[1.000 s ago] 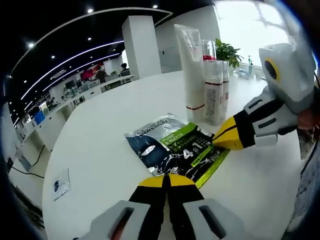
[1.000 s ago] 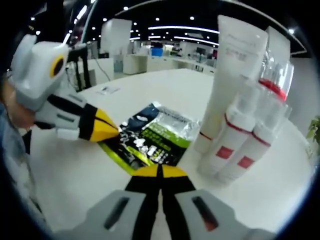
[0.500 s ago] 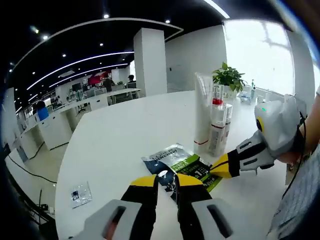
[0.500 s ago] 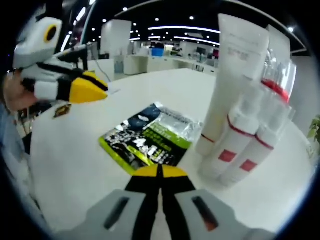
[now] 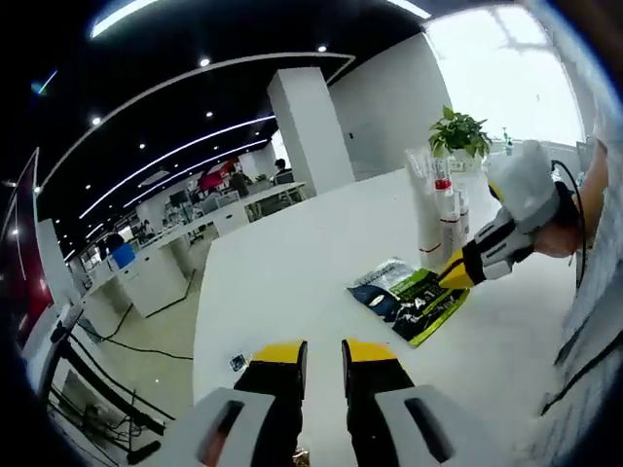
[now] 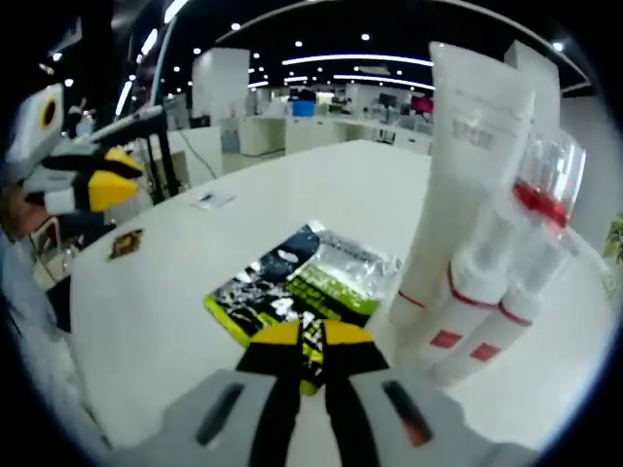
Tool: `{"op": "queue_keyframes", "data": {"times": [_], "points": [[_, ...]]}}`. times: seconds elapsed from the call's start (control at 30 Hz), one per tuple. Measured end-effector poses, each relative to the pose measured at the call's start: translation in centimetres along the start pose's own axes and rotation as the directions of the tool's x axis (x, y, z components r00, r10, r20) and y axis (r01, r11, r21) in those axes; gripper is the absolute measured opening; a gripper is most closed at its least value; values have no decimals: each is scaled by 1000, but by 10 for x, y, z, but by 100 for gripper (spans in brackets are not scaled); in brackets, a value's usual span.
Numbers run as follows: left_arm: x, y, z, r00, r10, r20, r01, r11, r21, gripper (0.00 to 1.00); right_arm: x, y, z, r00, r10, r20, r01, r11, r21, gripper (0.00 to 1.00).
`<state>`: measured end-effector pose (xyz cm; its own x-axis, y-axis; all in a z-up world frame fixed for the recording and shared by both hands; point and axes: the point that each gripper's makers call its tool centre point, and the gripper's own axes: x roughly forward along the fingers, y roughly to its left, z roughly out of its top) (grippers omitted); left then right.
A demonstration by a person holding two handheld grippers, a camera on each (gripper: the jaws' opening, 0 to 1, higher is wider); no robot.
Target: Arrange the skincare products in the storage area until every visible bottle or jar stands upright without overlapping.
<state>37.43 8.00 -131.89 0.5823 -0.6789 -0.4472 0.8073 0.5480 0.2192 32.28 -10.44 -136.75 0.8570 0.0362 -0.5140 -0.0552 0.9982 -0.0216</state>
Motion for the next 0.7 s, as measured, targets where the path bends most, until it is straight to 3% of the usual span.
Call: {"op": "queue_keyframes", "data": {"times": [0.13, 0.2, 0.3, 0.37, 0.4, 0.5, 0.63, 0.7], "points": [[-10, 17, -25, 998, 48, -38, -51, 995, -82, 15, 7, 10, 17, 999, 43, 31, -44, 998, 34, 10], [-18, 29, -49, 992, 78, -97, -90, 988, -124, 15, 12, 20, 25, 996, 74, 41, -76, 995, 60, 11], [-26, 37, -68, 985, 94, -144, -119, 977, -179, 15, 15, 36, 29, 990, 136, 40, -140, 985, 102, 11], [-36, 48, -92, 972, 126, -198, -173, 956, -237, 15, 20, 57, 24, 976, 218, -16, -215, 969, 118, 11], [-40, 52, -102, 965, 137, -223, -195, 945, -261, 15, 22, 67, 26, 968, 250, -11, -247, 962, 113, 11], [-47, 58, -123, 953, 128, -275, -220, 917, -334, 16, 27, 85, 27, 959, 284, -21, -281, 955, 97, 11], [-53, 64, -136, 949, 116, -293, -244, 860, -447, 19, 36, 116, 31, 931, 363, -34, -361, 930, 68, 11], [-53, 66, -141, 948, 114, -298, -244, 861, -447, 19, 39, 133, 35, 912, 409, -40, -408, 912, 30, 11]]}}
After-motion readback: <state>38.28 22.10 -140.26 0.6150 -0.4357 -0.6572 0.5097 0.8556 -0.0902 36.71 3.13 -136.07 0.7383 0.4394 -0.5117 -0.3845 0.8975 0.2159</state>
